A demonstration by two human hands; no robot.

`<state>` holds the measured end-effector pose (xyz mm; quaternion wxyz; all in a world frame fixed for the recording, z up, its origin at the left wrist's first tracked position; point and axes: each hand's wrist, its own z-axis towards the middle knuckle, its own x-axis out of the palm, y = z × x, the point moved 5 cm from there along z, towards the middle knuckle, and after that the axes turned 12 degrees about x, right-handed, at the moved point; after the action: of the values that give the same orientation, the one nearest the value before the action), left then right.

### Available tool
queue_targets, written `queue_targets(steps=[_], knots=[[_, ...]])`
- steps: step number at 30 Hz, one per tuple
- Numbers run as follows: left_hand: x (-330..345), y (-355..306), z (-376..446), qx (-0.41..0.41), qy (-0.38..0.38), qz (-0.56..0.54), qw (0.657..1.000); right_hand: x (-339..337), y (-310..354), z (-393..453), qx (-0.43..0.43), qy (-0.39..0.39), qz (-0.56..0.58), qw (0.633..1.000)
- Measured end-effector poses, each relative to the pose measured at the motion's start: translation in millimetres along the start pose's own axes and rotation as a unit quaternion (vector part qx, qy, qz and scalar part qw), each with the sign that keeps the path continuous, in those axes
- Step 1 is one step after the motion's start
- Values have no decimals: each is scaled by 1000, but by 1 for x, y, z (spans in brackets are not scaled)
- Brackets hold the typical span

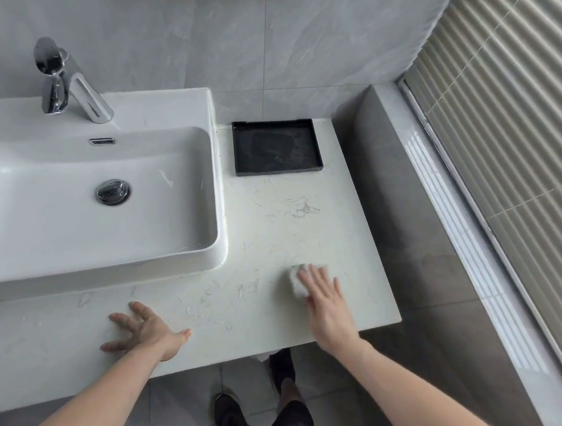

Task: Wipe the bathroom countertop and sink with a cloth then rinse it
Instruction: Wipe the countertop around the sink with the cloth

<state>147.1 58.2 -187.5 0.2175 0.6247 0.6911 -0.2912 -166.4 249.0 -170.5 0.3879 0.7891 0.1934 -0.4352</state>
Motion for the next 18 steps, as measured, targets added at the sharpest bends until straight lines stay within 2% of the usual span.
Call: queue_targets(steps=[4, 10, 15, 18], knots=[[0, -2, -2, 3, -3, -4, 1000, 39, 32, -18, -24, 43, -101, 994], [-1, -3, -3, 7, -7, -7, 1000, 9, -29, -9, 70, -14, -116, 991], [-1, -3, -5, 9, -12, -8, 1000, -28, -109, 0, 189, -65, -10, 980], [-2, -4, -6, 9, -12, -14, 1000, -47, -115, 3, 232, -121, 107, 959]])
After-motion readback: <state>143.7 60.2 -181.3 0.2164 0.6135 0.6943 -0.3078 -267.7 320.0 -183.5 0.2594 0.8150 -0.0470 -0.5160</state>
